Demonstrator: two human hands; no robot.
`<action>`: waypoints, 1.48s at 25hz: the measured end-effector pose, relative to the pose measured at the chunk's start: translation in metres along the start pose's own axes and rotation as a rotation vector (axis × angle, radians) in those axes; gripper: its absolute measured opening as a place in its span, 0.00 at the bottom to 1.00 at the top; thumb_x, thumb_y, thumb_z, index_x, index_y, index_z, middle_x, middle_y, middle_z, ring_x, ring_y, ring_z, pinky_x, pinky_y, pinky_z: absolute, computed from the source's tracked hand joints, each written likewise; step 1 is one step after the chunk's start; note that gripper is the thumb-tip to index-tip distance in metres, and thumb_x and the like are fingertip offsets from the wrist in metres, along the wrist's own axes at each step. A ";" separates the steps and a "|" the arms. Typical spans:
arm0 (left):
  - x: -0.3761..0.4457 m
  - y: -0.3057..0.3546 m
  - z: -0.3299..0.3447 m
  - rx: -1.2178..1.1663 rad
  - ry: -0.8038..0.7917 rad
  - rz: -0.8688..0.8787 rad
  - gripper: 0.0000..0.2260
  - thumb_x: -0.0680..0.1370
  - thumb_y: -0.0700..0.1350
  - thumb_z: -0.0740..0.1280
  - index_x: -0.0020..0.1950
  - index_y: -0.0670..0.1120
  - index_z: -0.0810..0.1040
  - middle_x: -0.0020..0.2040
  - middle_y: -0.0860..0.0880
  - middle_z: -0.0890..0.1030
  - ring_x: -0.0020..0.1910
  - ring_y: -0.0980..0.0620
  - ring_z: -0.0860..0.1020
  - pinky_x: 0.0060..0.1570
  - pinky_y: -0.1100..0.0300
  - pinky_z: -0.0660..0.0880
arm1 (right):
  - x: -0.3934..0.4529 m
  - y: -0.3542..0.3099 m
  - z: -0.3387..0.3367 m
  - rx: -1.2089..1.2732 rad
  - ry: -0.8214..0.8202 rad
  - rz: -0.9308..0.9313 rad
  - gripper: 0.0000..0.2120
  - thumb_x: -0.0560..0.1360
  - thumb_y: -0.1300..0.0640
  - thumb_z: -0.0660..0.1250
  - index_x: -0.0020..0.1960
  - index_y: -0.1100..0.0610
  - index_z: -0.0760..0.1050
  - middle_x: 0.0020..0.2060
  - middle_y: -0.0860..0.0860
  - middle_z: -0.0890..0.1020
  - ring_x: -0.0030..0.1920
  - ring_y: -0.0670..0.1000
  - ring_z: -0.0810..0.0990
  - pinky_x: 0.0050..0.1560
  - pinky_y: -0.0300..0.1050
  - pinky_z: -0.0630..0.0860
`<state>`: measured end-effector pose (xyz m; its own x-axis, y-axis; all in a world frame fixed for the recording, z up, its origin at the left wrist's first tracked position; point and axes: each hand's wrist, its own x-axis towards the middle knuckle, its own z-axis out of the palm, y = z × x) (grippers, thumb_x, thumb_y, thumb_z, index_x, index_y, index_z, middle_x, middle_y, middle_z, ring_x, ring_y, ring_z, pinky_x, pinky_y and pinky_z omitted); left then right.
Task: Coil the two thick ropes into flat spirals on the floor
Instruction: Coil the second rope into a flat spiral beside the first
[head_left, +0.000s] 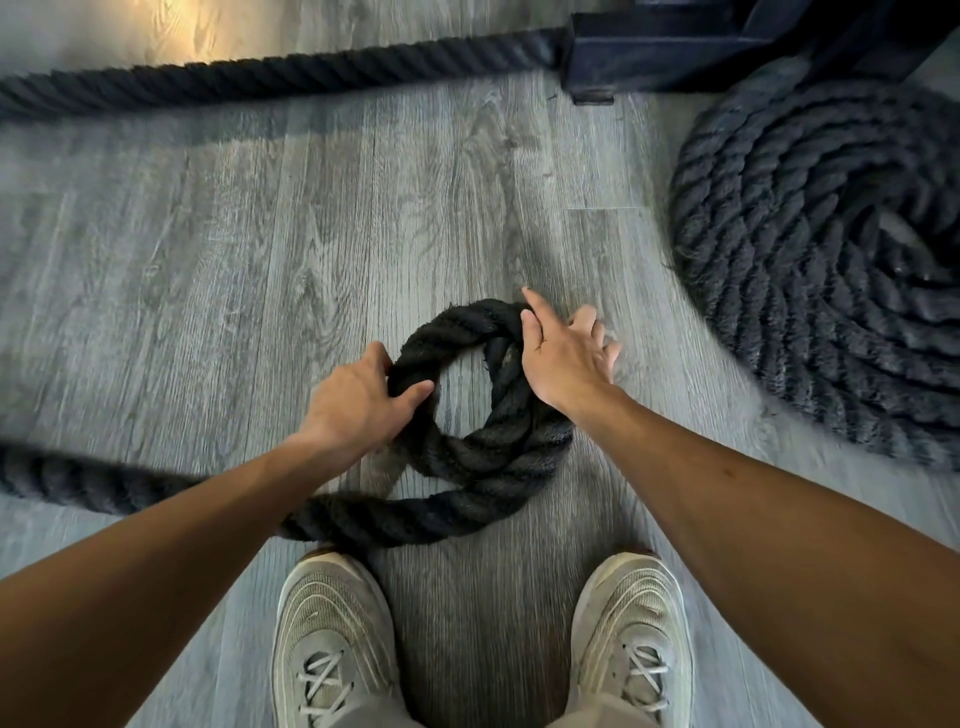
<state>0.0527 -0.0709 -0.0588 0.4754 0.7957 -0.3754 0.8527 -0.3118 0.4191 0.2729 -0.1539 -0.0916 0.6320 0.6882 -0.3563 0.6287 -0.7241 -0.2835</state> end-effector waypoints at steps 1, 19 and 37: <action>0.000 0.001 0.000 0.011 -0.001 0.003 0.26 0.78 0.64 0.65 0.65 0.46 0.70 0.41 0.47 0.83 0.38 0.46 0.83 0.46 0.46 0.81 | -0.001 0.000 -0.003 0.006 -0.005 -0.011 0.25 0.83 0.36 0.41 0.79 0.33 0.50 0.60 0.55 0.66 0.62 0.59 0.69 0.69 0.61 0.58; 0.028 0.009 -0.015 0.285 0.007 0.144 0.50 0.68 0.74 0.66 0.82 0.55 0.48 0.74 0.37 0.68 0.71 0.32 0.68 0.65 0.38 0.70 | -0.032 -0.006 0.000 0.079 -0.198 -0.299 0.59 0.65 0.44 0.76 0.82 0.43 0.39 0.77 0.48 0.53 0.73 0.58 0.55 0.72 0.64 0.63; 0.020 0.008 -0.006 0.686 0.073 0.156 0.49 0.68 0.80 0.44 0.72 0.43 0.61 0.50 0.40 0.81 0.42 0.42 0.83 0.39 0.51 0.82 | -0.050 0.010 -0.011 0.222 -0.206 -0.121 0.51 0.68 0.43 0.74 0.82 0.43 0.47 0.73 0.52 0.56 0.73 0.59 0.56 0.72 0.64 0.63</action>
<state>0.0678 -0.0546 -0.0574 0.6081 0.7401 -0.2872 0.7310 -0.6631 -0.1612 0.2527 -0.1954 -0.0673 0.4397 0.7626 -0.4744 0.5648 -0.6455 -0.5141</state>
